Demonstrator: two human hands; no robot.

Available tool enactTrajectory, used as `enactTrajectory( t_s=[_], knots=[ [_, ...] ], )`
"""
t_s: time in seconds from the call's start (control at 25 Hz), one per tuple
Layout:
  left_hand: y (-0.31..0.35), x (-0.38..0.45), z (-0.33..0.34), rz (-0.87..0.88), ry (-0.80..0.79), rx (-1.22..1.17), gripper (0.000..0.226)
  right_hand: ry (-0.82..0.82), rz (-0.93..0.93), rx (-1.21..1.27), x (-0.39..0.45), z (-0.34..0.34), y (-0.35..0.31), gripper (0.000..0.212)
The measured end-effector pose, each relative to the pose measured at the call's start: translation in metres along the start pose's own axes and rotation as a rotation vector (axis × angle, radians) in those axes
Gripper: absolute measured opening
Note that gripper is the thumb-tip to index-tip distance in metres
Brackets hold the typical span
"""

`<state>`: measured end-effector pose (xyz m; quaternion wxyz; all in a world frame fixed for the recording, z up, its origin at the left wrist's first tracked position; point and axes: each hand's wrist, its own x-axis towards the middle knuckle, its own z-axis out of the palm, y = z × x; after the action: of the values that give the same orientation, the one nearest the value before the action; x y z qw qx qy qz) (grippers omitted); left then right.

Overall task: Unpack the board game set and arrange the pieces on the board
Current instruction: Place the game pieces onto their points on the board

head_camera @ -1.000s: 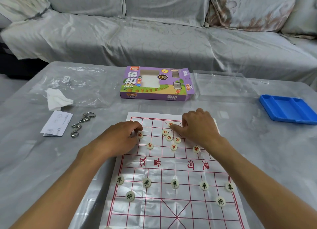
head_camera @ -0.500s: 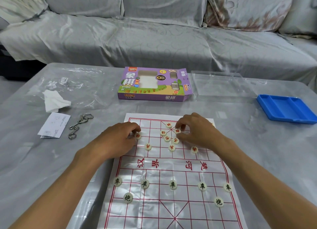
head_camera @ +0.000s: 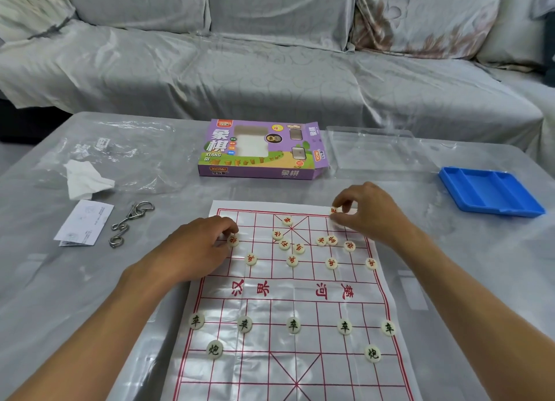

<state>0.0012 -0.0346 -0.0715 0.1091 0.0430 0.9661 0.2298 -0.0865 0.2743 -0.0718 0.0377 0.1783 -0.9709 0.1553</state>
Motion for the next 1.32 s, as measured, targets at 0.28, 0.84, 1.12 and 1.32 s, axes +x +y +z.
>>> enactTrajectory(
  t_s=[0.28,0.84,1.12,1.32],
  knots=[
    [-0.001,0.0,0.0,0.011,0.012,-0.008,0.025,-0.083,0.03,-0.039,0.009,0.018,-0.001,0.028],
    [-0.001,0.001,0.001,0.003,0.014,0.014,0.027,-0.051,0.04,0.002,-0.036,-0.001,-0.011,0.019],
    [0.001,-0.001,0.0,-0.002,0.008,0.013,0.028,-0.088,-0.029,0.051,-0.042,0.011,-0.039,0.017],
    [0.002,-0.001,-0.001,0.003,0.011,0.015,0.027,-0.055,-0.096,0.061,-0.03,0.025,-0.075,0.023]
  ],
)
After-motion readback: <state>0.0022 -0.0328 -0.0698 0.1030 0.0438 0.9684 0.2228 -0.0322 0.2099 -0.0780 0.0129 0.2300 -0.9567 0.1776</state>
